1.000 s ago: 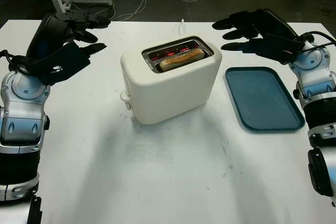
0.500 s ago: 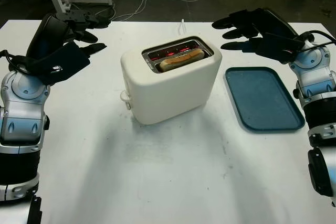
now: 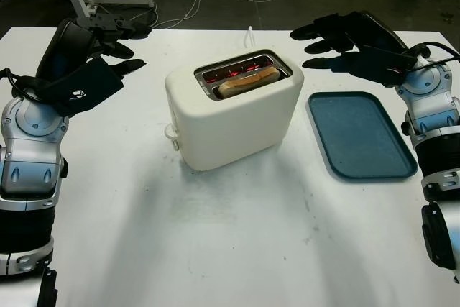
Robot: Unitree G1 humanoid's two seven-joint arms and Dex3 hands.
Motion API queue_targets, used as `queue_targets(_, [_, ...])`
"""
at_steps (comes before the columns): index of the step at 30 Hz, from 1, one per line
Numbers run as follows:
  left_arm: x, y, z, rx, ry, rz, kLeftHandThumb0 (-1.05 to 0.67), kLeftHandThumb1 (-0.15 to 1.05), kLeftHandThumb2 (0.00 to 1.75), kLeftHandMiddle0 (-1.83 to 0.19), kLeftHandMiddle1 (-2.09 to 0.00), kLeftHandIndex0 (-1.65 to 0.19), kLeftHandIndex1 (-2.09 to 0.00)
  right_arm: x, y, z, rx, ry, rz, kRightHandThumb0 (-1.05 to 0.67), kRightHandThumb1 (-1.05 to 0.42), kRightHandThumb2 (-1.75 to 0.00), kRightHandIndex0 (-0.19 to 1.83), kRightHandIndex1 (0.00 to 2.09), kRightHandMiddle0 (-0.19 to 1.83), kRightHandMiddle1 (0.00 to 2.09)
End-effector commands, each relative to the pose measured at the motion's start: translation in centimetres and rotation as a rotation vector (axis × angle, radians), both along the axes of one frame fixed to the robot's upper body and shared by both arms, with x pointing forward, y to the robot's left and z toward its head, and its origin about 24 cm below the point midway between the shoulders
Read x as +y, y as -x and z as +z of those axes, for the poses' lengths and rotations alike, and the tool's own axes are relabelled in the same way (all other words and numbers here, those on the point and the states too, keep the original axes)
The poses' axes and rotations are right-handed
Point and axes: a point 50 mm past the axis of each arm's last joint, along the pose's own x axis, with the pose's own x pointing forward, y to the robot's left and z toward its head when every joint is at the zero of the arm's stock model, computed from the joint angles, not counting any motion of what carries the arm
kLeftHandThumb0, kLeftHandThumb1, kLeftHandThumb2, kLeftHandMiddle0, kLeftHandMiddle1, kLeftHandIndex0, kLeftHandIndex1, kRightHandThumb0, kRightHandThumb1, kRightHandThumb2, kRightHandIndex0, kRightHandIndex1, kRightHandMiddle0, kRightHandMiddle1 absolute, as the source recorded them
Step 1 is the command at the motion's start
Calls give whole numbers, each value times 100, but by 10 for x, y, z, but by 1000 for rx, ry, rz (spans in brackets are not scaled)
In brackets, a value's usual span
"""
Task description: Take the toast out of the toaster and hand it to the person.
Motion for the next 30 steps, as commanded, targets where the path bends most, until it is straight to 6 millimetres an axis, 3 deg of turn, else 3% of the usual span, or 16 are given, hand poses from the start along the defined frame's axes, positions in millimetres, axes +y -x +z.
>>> queue_targets(1, [-1, 0, 4, -11, -10, 0, -26, 92, 4, -56, -80, -77, -16, -2, 1, 4, -20, 17, -1, -60, -91, 0, 86, 0, 77, 0])
queue_targets(30, [1, 2, 3, -18, 1, 16, -27, 92, 4, -53, -81, -77, -17, -2, 1, 4, -18, 8, -3, -60, -91, 0, 86, 0, 77, 0])
